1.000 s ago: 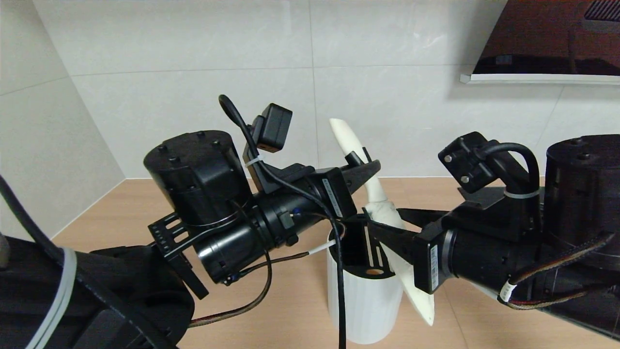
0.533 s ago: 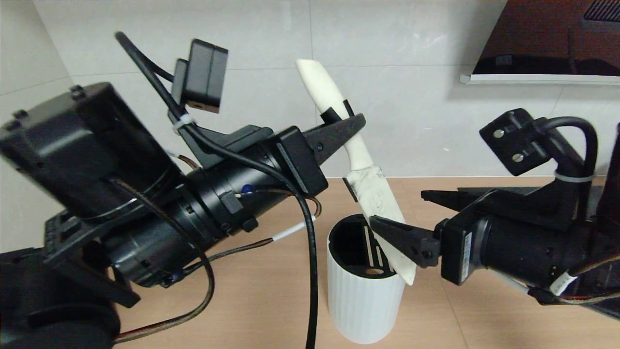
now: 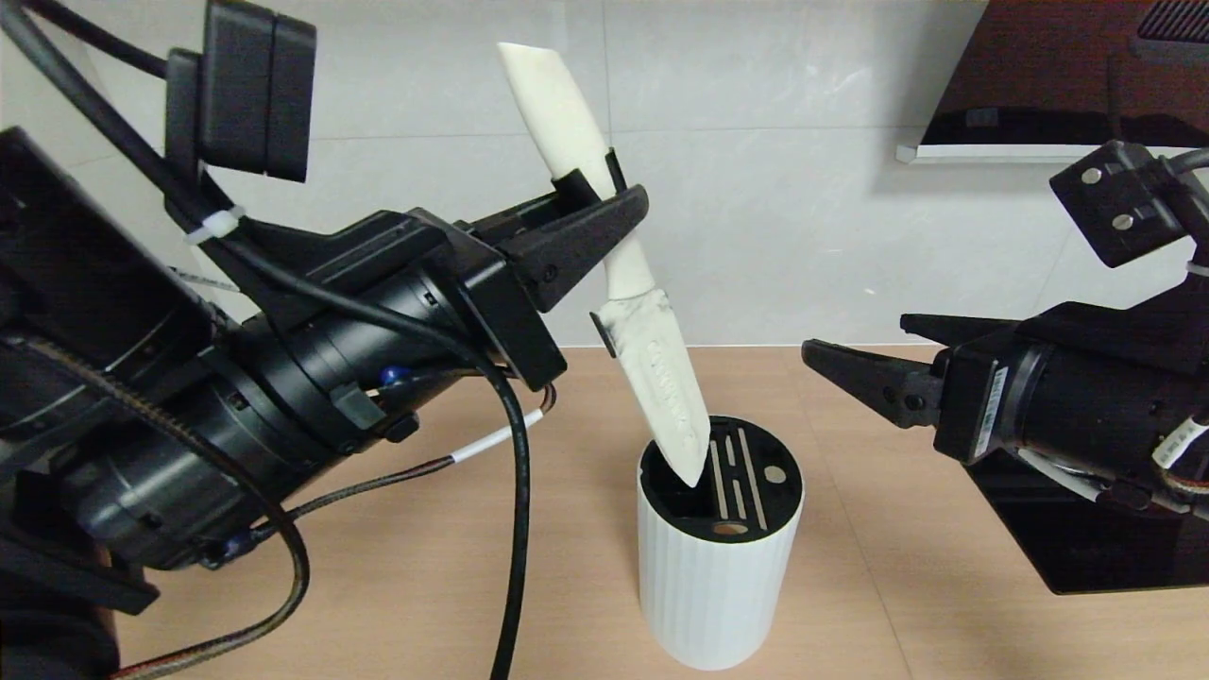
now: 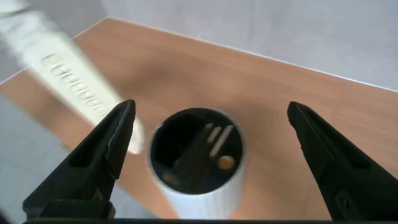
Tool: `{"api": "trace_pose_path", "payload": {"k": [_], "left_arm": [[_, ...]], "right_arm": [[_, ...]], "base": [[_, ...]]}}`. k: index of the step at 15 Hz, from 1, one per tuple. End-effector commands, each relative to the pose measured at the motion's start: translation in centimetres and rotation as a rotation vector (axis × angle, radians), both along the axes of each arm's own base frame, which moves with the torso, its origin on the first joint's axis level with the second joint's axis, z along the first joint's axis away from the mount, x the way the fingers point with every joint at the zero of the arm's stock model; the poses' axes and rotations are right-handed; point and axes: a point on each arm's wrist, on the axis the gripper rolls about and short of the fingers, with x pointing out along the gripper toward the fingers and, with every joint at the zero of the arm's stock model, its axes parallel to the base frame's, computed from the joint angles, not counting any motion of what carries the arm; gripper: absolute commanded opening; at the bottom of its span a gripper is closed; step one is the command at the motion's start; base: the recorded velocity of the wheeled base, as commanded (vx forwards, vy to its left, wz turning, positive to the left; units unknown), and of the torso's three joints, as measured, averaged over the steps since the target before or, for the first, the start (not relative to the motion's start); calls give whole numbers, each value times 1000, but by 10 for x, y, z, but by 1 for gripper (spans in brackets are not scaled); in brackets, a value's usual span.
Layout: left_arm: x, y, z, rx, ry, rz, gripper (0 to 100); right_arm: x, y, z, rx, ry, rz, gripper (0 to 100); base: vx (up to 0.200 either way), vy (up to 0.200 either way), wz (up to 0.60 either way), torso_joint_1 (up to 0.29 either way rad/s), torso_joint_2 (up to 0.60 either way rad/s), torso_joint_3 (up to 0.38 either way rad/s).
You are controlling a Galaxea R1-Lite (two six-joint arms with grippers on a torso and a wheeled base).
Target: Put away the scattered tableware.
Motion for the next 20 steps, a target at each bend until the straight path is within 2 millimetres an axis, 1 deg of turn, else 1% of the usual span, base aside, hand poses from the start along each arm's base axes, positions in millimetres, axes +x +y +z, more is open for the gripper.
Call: {"api": "trace_pose_path", "payload": {"k": [1,3,7,13,20], "left_arm": [[1,-1,-13,67,-9,17,0],[6,-5,-24,104,-17,29,0],[13,-12,-27,53,-60,29,0],[27,-25,-50,95,-13,29,0],[35,-34,-66,117,12,23,0]], "right_arm": [[2,-1,-1,-3,3,-9,100],[5,0,-3,-10,10,-15,100],[5,0,-4,-11,11,-17,100],[6,0,-4,-13,11,-17,100],[8,2,-6,-21,19,-17,100]], "base": [[0,0,0,0,0,0],[0,0,0,0,0,0],[0,0,0,0,0,0],[0,0,0,0,0,0],[0,0,0,0,0,0]]}}
